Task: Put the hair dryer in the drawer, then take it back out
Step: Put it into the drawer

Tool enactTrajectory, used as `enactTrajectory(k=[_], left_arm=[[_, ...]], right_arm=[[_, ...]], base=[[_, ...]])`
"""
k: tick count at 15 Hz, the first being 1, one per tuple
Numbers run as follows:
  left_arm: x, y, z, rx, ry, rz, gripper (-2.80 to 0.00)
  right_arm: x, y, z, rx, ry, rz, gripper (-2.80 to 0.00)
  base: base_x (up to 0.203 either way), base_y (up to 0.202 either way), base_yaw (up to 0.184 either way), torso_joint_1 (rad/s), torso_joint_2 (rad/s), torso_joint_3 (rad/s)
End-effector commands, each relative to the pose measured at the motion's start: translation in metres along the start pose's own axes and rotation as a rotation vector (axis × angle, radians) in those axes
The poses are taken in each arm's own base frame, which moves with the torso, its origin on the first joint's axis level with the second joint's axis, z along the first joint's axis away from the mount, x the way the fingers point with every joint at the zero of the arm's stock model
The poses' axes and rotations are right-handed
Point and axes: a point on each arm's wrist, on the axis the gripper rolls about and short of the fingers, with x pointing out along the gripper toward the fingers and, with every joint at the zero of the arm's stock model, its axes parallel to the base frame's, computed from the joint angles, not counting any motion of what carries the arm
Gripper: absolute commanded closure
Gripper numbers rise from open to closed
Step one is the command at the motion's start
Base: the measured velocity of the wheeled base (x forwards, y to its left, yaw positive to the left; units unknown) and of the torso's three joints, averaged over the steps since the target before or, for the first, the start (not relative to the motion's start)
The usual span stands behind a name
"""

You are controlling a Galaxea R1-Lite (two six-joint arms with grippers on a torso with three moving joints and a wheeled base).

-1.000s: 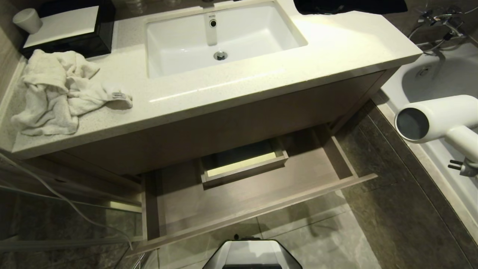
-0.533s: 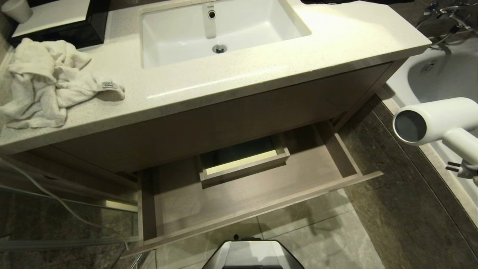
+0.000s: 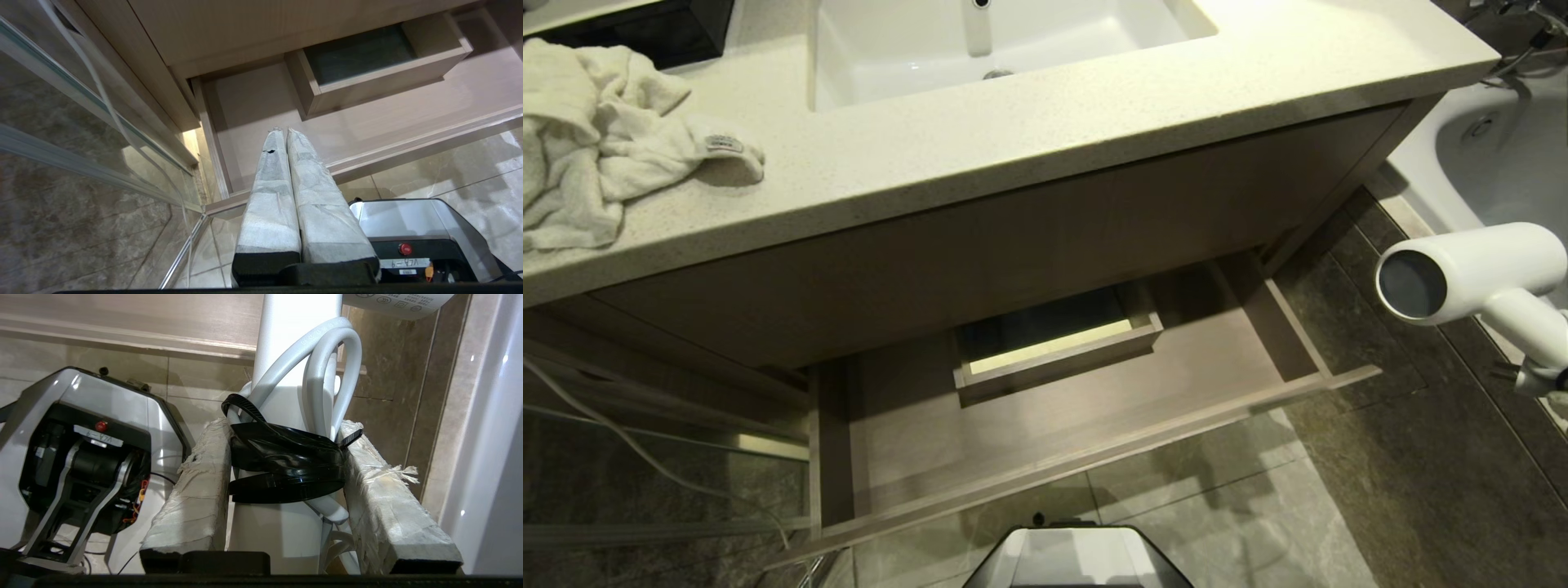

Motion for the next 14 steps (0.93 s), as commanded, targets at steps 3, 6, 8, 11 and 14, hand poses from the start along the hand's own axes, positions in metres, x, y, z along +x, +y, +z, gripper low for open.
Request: enactTrajectory(k=[3, 6, 8, 11, 14], left_arm=[[0.000, 0.000, 0.000, 0.000, 0.000, 0.000, 0.00], [0.000, 0.000, 0.000, 0.000, 0.000, 0.000, 0.00], [0.000, 0.000, 0.000, 0.000, -0.001, 0.000, 0.00], [0.000, 0.000, 0.000, 0.000, -0.001, 0.000, 0.00], [0.000, 0.000, 0.000, 0.000, -0.001, 0.000, 0.00]], right_arm=[[0.003, 0.001, -0.003, -0.002, 0.010, 0.006, 0.00], [0.005, 0.001, -0.003, 0.000, 0.019, 0.011, 0.00], [0.007, 0.000, -0.003, -0.002, 0.021, 0.011, 0.00], [0.011, -0.001, -0.002, -0.001, 0.025, 0.013, 0.00], [0.016, -0.002, 0.000, -0.001, 0.029, 0.017, 0.00]], base=[[0.000, 0.000, 0.000, -0.318, 0.55, 0.236], [0.000, 0.000, 0.000, -0.321, 0.54, 0.226], [0.000, 0.000, 0.000, -0.319, 0.53, 0.211], [0.000, 0.000, 0.000, -0.313, 0.51, 0.193], [0.000, 0.000, 0.000, -0.321, 0.48, 0.141]])
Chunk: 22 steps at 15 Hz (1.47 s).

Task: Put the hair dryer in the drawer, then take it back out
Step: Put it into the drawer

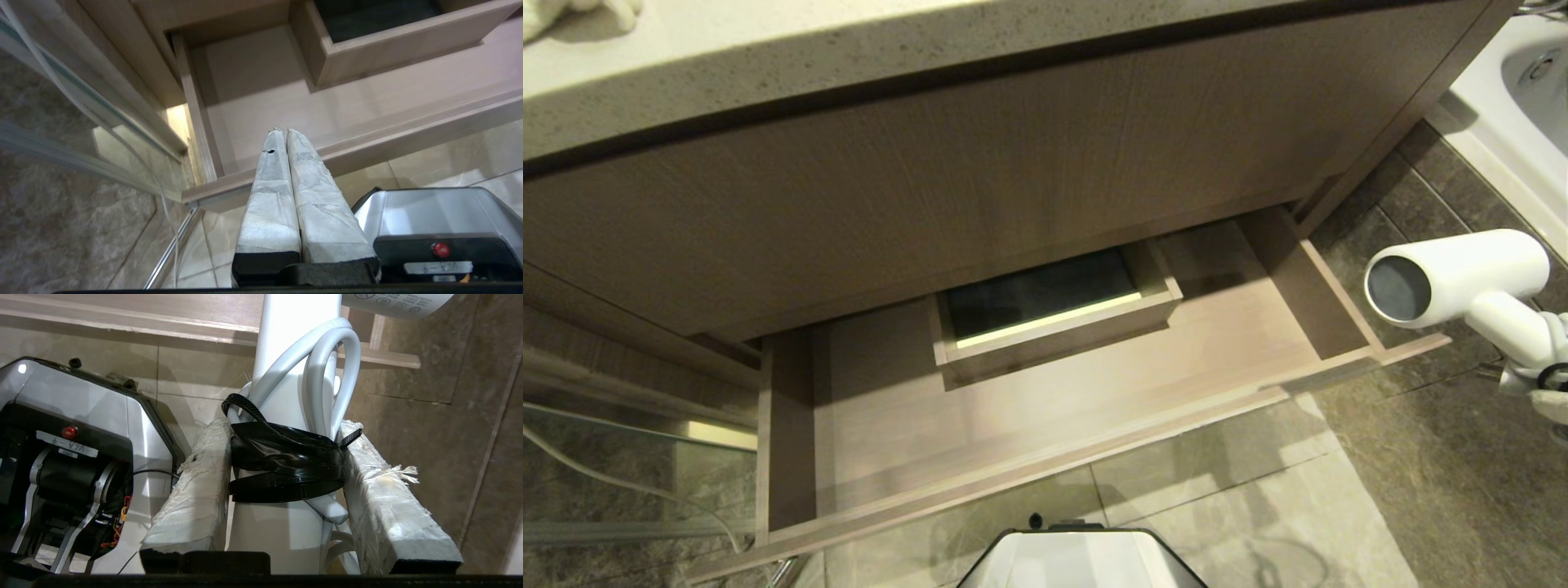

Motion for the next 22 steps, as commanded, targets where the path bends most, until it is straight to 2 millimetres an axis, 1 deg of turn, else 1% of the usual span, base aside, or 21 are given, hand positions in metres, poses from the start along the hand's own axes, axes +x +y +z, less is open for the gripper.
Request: enactTrajectory(k=[1, 3, 6, 9, 12, 16, 17, 19, 22], left_arm=[[0.000, 0.000, 0.000, 0.000, -0.005, 0.000, 0.00], [0.000, 0.000, 0.000, 0.000, -0.005, 0.000, 0.00], [0.000, 0.000, 0.000, 0.000, -0.004, 0.000, 0.00], [0.000, 0.000, 0.000, 0.000, -0.004, 0.000, 0.00], [0.000, 0.000, 0.000, 0.000, -0.004, 0.000, 0.00], [0.000, 0.000, 0.001, 0.000, -0.005, 0.000, 0.00], [0.000, 0.000, 0.000, 0.000, -0.005, 0.000, 0.00], [0.000, 0.000, 0.001, 0.000, -0.005, 0.000, 0.00], [0.000, 0.000, 0.000, 0.000, -0.005, 0.000, 0.00]], right_arm=[[0.005, -0.001, 0.001, -0.001, 0.008, 0.006, 0.00], [0.010, -0.003, 0.004, -0.002, 0.007, 0.007, 0.00], [0.019, -0.006, 0.007, -0.001, 0.022, 0.014, 0.00], [0.039, -0.015, 0.020, 0.013, 0.055, 0.029, 0.00], [0.067, -0.027, 0.036, 0.033, 0.088, 0.044, 0.00], [0.119, -0.043, 0.055, 0.044, 0.139, 0.088, 0.00], [0.132, -0.046, 0.057, 0.044, 0.161, 0.102, 0.00], [0.148, -0.049, 0.059, 0.039, 0.194, 0.120, 0.00], [0.184, -0.052, 0.054, 0.019, 0.280, 0.163, 0.00]], base=[[0.000, 0.000, 0.000, -0.310, 0.36, 0.117], [0.000, 0.000, 0.000, -0.237, 0.38, 0.174], [0.000, 0.000, 0.000, -0.036, 0.30, 0.279], [0.000, 0.000, 0.000, 0.099, 0.16, 0.224], [0.000, 0.000, 0.000, 0.076, 0.04, 0.069], [0.000, 0.000, 0.000, 0.041, 0.02, 0.063], [0.000, 0.000, 0.000, 0.022, 0.01, 0.032], [0.000, 0.000, 0.000, 0.000, 0.00, 0.000], [0.000, 0.000, 0.000, 0.000, 0.00, 0.000]])
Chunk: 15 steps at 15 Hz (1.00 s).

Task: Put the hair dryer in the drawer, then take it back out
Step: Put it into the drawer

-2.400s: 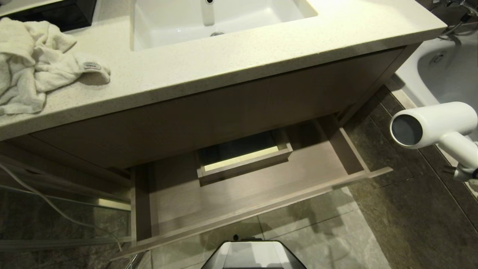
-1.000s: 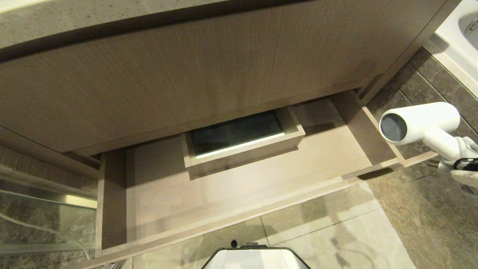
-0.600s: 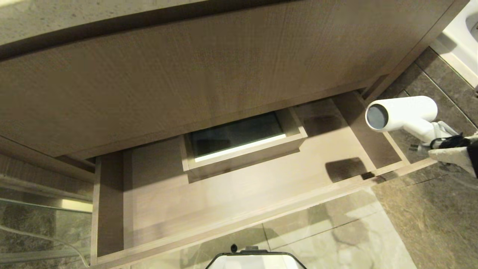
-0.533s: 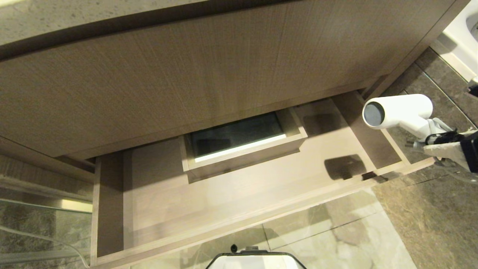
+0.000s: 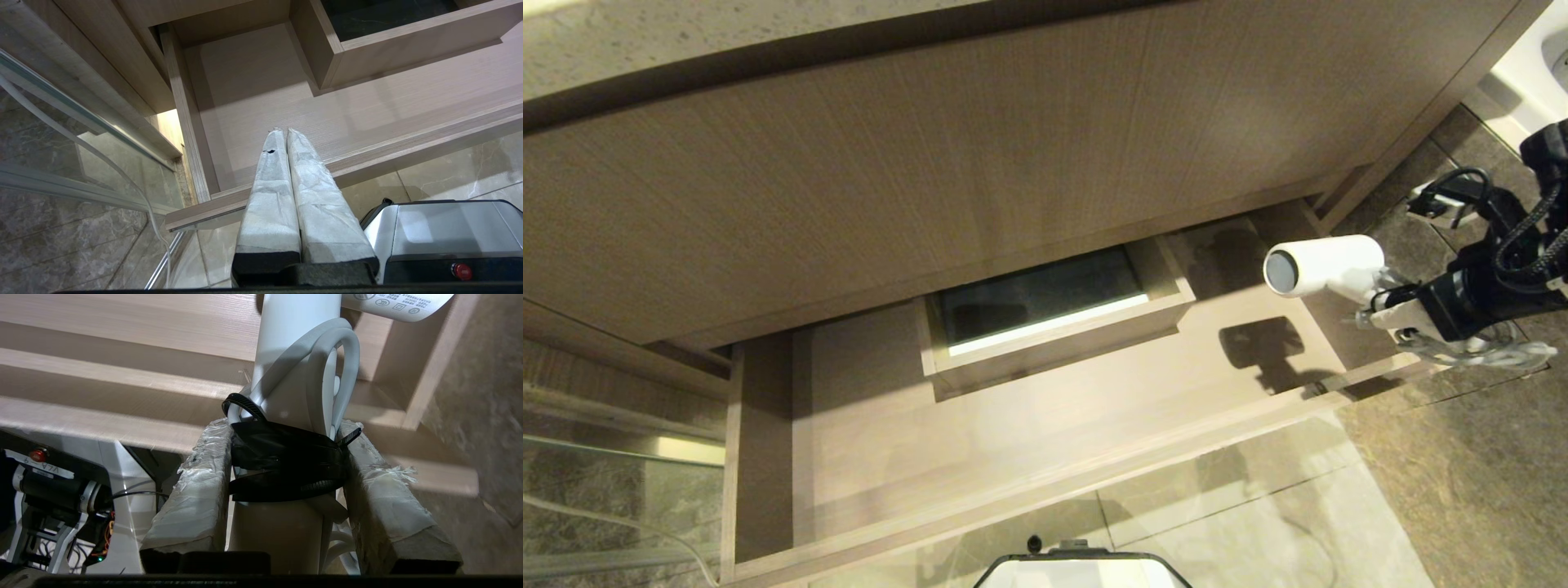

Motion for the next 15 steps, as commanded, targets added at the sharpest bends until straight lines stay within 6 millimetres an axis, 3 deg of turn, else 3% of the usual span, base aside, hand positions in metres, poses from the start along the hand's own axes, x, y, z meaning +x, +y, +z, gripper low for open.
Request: enactTrajectory(k=[1, 4, 6, 8, 15], left_arm=[[0.000, 0.000, 0.000, 0.000, -0.001, 0.000, 0.00], [0.000, 0.000, 0.000, 0.000, -0.001, 0.000, 0.00], [0.000, 0.000, 0.000, 0.000, -0.001, 0.000, 0.00], [0.000, 0.000, 0.000, 0.000, 0.000, 0.000, 0.00], [0.000, 0.000, 0.000, 0.000, 0.000, 0.000, 0.00]], right_arm=[[0.032, -0.007, 0.001, 0.003, 0.056, 0.029, 0.00], [0.062, -0.016, 0.010, 0.001, 0.069, 0.038, 0.00], [0.070, -0.020, 0.014, -0.005, 0.057, 0.032, 0.00], [0.094, -0.025, 0.015, -0.015, 0.038, 0.025, 0.00], [0.143, -0.030, 0.020, -0.067, 0.011, 0.027, 0.00]], base=[[0.000, 0.000, 0.000, 0.000, 0.00, 0.000], [0.000, 0.000, 0.000, 0.000, 0.00, 0.000], [0.000, 0.000, 0.000, 0.000, 0.00, 0.000], [0.000, 0.000, 0.000, 0.000, 0.00, 0.000], [0.000, 0.000, 0.000, 0.000, 0.00, 0.000]])
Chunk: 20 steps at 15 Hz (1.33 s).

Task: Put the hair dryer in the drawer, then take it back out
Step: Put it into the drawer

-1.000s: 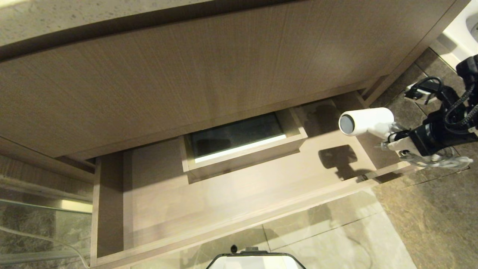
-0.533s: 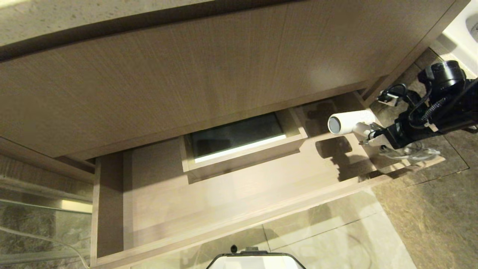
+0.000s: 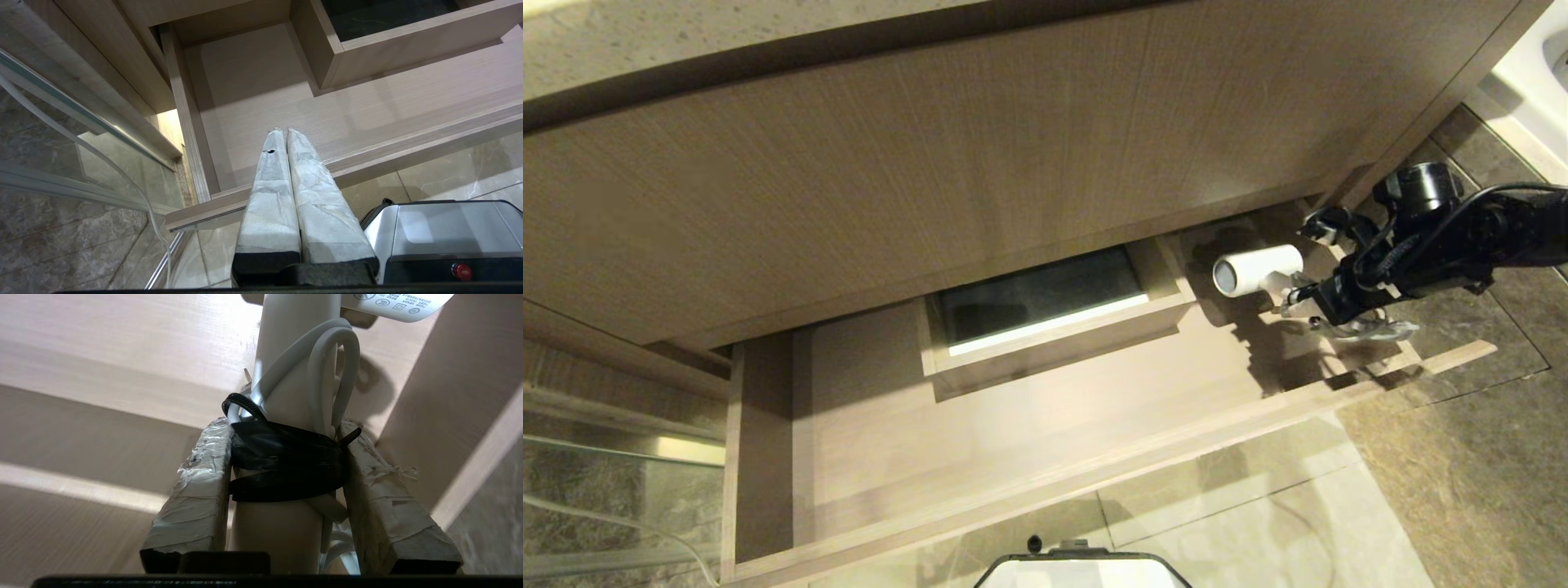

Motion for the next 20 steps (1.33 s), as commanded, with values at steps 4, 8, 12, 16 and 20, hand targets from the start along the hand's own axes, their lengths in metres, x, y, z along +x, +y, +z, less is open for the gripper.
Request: enactTrajectory(k=[4, 8, 12, 16, 20], left_arm=[[0.000, 0.000, 0.000, 0.000, 0.000, 0.000, 0.00], [0.000, 0.000, 0.000, 0.000, 0.000, 0.000, 0.00], [0.000, 0.000, 0.000, 0.000, 0.000, 0.000, 0.00], [0.000, 0.000, 0.000, 0.000, -0.001, 0.000, 0.00], [0.000, 0.000, 0.000, 0.000, -0.001, 0.000, 0.00]], right_arm=[[0.034, -0.003, -0.006, -0.031, -0.012, -0.007, 0.00], [0.053, -0.007, -0.008, -0.118, -0.082, -0.061, 0.00], [0.073, -0.006, -0.016, -0.160, -0.148, -0.107, 0.00], [0.086, -0.007, -0.021, -0.213, -0.202, -0.147, 0.00], [0.093, -0.007, -0.027, -0.216, -0.219, -0.165, 0.00]], base=[[0.000, 0.000, 0.000, 0.000, 0.00, 0.000], [0.000, 0.000, 0.000, 0.000, 0.00, 0.000], [0.000, 0.000, 0.000, 0.000, 0.00, 0.000], [0.000, 0.000, 0.000, 0.000, 0.00, 0.000], [0.000, 0.000, 0.000, 0.000, 0.00, 0.000]])
